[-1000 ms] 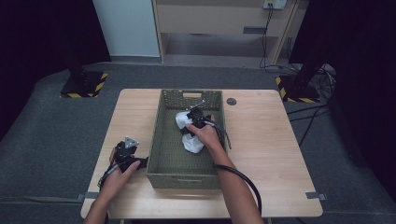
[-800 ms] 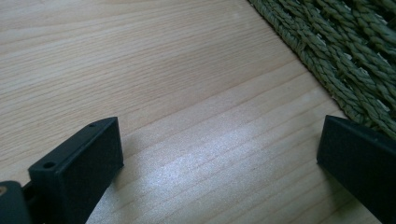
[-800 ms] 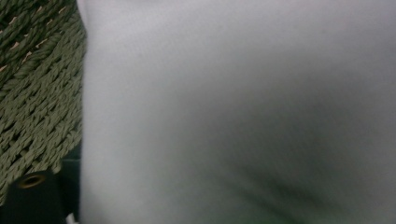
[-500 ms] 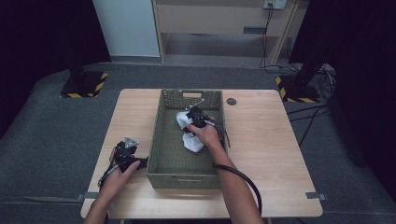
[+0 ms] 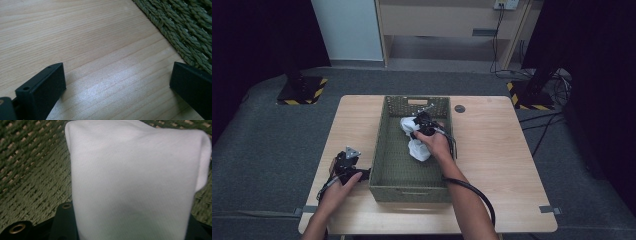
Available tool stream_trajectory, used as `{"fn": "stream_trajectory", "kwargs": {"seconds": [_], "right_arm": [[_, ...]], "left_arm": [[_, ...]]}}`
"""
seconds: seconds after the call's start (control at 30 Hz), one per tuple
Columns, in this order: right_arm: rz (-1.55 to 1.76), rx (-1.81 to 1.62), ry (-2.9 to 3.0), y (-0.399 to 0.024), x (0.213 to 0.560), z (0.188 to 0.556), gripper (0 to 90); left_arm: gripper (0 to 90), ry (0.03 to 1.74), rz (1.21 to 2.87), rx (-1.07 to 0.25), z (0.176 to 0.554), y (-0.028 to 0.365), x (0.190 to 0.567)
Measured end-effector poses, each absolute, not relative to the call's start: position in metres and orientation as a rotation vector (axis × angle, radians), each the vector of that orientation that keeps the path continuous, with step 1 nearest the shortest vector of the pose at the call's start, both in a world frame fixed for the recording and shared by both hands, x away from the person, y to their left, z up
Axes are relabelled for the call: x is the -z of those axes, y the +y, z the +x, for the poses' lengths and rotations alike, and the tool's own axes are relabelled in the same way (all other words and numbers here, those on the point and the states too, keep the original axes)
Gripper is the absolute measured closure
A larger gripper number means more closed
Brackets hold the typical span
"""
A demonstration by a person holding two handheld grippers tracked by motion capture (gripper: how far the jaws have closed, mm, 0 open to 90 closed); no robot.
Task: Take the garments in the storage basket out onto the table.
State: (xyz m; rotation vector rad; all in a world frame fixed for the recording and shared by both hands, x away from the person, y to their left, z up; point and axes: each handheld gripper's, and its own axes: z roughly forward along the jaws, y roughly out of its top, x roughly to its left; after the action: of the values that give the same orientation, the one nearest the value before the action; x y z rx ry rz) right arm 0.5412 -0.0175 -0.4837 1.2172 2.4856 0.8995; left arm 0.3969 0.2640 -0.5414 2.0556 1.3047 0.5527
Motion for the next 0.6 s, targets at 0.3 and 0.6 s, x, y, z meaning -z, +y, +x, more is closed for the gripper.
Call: {"fn": "stream_trajectory", "kwargs": {"seconds": [0.3,0.6], "right_arm": [[1.185,-0.911,2.459,-0.019,0.459,0.536,51.0],[1.147,-0.937,2.447,-0.022,0.440,0.527,51.2]], "left_arm": [[0.0,1.305,2.056,-0.553,0.397,0.264,0.541],[0.0,1.304,2.056,-0.553,0.397,0.264,0.541]]}}
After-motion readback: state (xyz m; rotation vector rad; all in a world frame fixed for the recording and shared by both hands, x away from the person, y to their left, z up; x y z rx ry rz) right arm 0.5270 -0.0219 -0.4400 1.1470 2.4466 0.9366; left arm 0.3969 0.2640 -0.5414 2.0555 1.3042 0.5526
